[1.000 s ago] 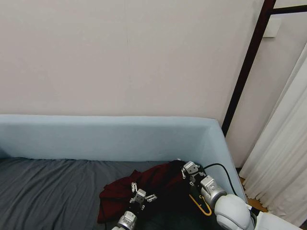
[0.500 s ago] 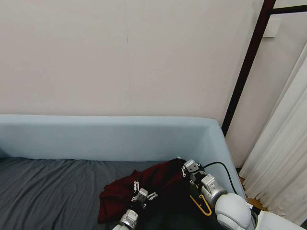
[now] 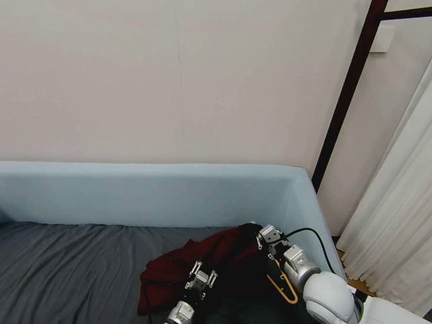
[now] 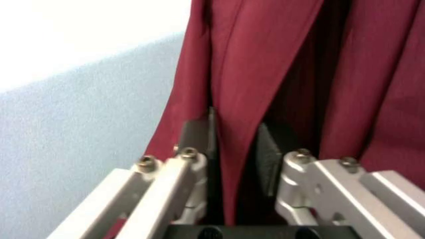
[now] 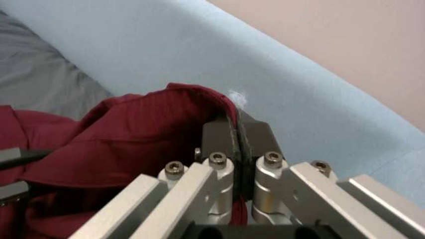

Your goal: Pick up the clothes from the sofa and hang them on the clothes hanger.

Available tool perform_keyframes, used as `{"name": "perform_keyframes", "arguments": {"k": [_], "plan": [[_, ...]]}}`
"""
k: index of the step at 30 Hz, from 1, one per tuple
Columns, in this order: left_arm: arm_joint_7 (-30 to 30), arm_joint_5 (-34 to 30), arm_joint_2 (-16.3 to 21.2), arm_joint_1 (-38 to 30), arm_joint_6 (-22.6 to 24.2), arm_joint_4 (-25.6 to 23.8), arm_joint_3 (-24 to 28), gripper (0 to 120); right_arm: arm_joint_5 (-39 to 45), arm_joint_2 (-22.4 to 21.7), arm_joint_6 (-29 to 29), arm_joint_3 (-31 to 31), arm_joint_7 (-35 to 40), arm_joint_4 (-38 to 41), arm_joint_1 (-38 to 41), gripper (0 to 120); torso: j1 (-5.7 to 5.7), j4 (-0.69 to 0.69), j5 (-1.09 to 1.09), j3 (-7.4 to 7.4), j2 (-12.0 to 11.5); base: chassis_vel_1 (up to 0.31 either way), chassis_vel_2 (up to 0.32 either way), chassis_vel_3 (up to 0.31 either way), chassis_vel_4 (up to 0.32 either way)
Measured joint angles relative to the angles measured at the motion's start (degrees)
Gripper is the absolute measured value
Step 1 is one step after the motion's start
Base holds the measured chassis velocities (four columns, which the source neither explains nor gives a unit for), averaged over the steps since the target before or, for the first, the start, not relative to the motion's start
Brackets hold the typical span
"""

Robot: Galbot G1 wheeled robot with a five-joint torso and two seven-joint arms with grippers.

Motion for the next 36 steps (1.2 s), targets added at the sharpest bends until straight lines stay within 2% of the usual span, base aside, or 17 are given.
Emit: {"name": "perform_keyframes", "arguments": {"k": [4, 12, 16, 21, 22, 25, 27, 29, 32, 34, 36], "plan": [[-0.04, 0.03, -0.2, -0.22, -0.07, 0.43, 0.08, 1, 0.37, 0.1, -0.03, -0.04, 0.0, 0.02, 0.14, 0, 0.0, 0.0, 0.0, 0.0, 0.0, 0.0, 0.0, 0.0, 0.0], [0.08, -0.21, -0.18, -1.0, -0.36, 1.39, -0.73, 0, 1.22, 0.2, -0.08, 0.86, -0.13, 0.25, -0.13, 0, 0.0, 0.0, 0.0, 0.0, 0.0, 0.0, 0.0, 0.0, 0.0], [0.23, -1.44, 0.76, -1.28, -0.12, -0.01, -1.81, 0, 1.89, 0.58, 0.05, 1.61, -0.33, 0.1, -0.22, 0, 0.0, 0.0, -0.01, 0.0, 0.0, 0.0, 0.0, 0.0, 0.0], [0.25, -6.62, 7.14, -2.46, 2.48, -7.44, -2.63, 0, 4.13, 1.51, 0.78, 3.0, -0.82, -0.12, 0.51, 0, 0.0, -0.01, -0.02, 0.0, 0.0, 0.0, 0.0, 0.0, 0.0], [0.25, -6.62, 7.14, -2.46, 2.48, -7.44, -2.63, 0, 4.13, 1.51, 0.78, 3.0, -0.82, -0.12, 0.51, 0, 0.0, -0.01, -0.02, 0.0, 0.0, 0.0, 0.0, 0.0, 0.0], [0.41, -11.01, 13.98, -4.78, 4.23, -13.11, -2.88, 0, 7.48, 2.34, 1.05, 3.69, -1.08, -0.03, 2.11, 0, 0.0, 0.01, 0.0, 0.0, 0.0, 0.0, 0.0, 0.0, 0.0], [0.45, -12.21, 15.43, -5.56, 4.44, -14.1, -2.89, 0, 8.4, 2.54, 1.13, 3.74, -1.12, -0.01, 2.66, 0, 0.0, 0.01, -0.02, 0.0, 0.0, 0.0, 0.0, 0.0, 0.0], [0.58, -16.03, 18.79, -7.49, 5.48, -16.24, -2.9, 0, 10.36, 3.06, 1.17, 3.75, -1.38, -0.09, 4.17, 0, 0.0, 0.0, -0.02, 0.0, 0.0, 0.0, 0.0, 0.0, 0.0], [0.67, -18.48, 20.45, -8.63, 6.26, -17.42, -2.89, 0, 11.2, 3.32, 1.19, 3.76, -1.61, -0.15, 5.07, 0, 0.0, 0.01, -0.01, 0.01, 0.0, 0.0, 0.0, 0.0, 0.0], [0.85, -22.53, 23.26, -11.08, 8.08, -19.71, -2.46, 0, 13.11, 3.9, 1.16, 3.58, -2.02, -0.5, 7.51, 0, 0.0, 0.0, 0.0, 0.0, 0.0, 0.0, 0.0, 0.0, 0.0], [0.97, -24.18, 24.51, -12.47, 9.04, -20.76, -1.98, 0, 14.01, 4.18, 0.95, 3.17, -2.05, -0.78, 9.01, 0, 0.0, 0.0, -0.01, 0.0, 0.0, 0.0, 0.0, 0.0, 0.0]]}}
